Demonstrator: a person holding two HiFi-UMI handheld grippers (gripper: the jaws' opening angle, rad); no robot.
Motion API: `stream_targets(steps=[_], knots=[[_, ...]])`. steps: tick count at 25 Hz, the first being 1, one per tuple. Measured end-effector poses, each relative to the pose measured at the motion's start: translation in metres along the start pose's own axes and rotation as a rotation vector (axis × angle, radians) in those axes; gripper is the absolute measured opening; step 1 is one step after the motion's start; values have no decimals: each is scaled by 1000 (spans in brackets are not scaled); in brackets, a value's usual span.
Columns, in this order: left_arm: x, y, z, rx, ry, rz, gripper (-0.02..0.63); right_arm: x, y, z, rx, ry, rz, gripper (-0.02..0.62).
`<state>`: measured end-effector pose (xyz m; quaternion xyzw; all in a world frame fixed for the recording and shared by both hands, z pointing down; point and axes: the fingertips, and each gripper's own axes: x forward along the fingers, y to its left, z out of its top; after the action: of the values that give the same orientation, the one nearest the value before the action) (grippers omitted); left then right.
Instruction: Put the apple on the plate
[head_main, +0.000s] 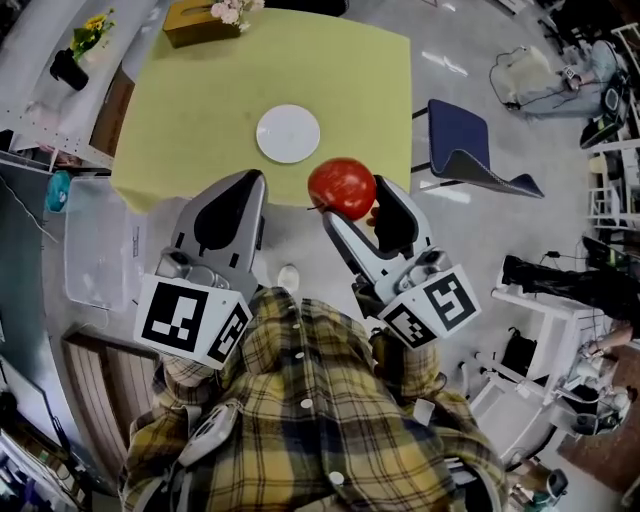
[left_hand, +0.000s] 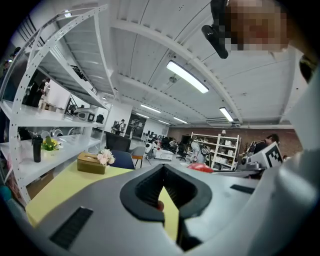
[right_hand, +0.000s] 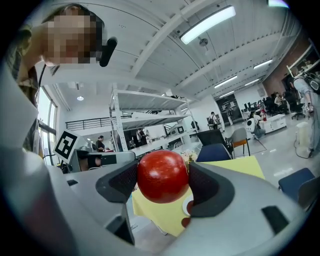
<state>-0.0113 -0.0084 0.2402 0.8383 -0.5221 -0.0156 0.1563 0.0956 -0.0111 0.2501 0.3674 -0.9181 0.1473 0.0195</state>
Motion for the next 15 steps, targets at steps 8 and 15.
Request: stream_targets(steps=[8, 15], knots=[[54, 63, 40, 31, -6, -87, 6, 78, -20, 26, -6, -35, -70, 316], [90, 120, 66, 52, 17, -150, 6, 143, -33, 43, 4, -57, -132, 316]])
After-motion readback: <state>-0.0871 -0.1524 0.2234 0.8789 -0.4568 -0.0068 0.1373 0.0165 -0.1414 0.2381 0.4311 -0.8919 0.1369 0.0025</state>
